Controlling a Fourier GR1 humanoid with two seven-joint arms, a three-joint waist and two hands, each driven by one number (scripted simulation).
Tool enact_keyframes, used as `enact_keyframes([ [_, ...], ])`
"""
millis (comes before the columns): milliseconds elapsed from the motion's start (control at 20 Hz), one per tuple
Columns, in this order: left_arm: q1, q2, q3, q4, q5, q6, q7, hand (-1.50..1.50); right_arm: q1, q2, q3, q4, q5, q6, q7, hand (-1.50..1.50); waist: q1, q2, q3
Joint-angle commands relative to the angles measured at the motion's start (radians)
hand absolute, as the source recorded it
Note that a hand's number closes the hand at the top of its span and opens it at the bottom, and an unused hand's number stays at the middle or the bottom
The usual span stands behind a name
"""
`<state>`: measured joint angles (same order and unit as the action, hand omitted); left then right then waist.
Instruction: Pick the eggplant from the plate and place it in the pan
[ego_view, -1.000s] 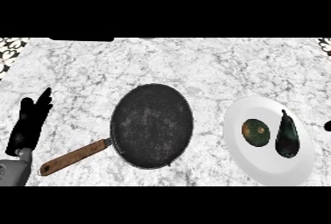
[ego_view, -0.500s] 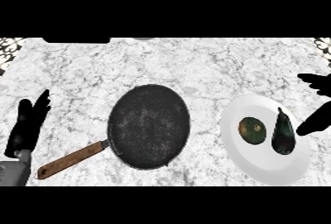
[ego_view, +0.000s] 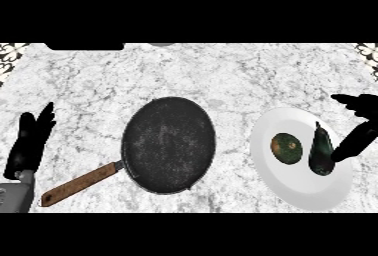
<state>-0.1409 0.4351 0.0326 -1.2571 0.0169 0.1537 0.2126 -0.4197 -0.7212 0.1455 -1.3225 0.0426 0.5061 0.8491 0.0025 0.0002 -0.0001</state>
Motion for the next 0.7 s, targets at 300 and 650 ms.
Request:
enact_keyframes([
  [300, 0.068, -0.026, 0.047, -0.099, -0.031, -0.040, 0.031, 0.00, 0.027, 0.108, -0.053, 0.002, 0.124, 0.052, 0.012, -1.50, 0.002, -0.001, 0.000],
  [650, 0.032, -0.038, 0.073, -0.121, -0.062, -0.056, 0.088, 0.00, 0.007, 0.137, -0.116, 0.030, 0.172, 0.100, -0.008, -1.50, 0.002, -0.001, 0.000],
])
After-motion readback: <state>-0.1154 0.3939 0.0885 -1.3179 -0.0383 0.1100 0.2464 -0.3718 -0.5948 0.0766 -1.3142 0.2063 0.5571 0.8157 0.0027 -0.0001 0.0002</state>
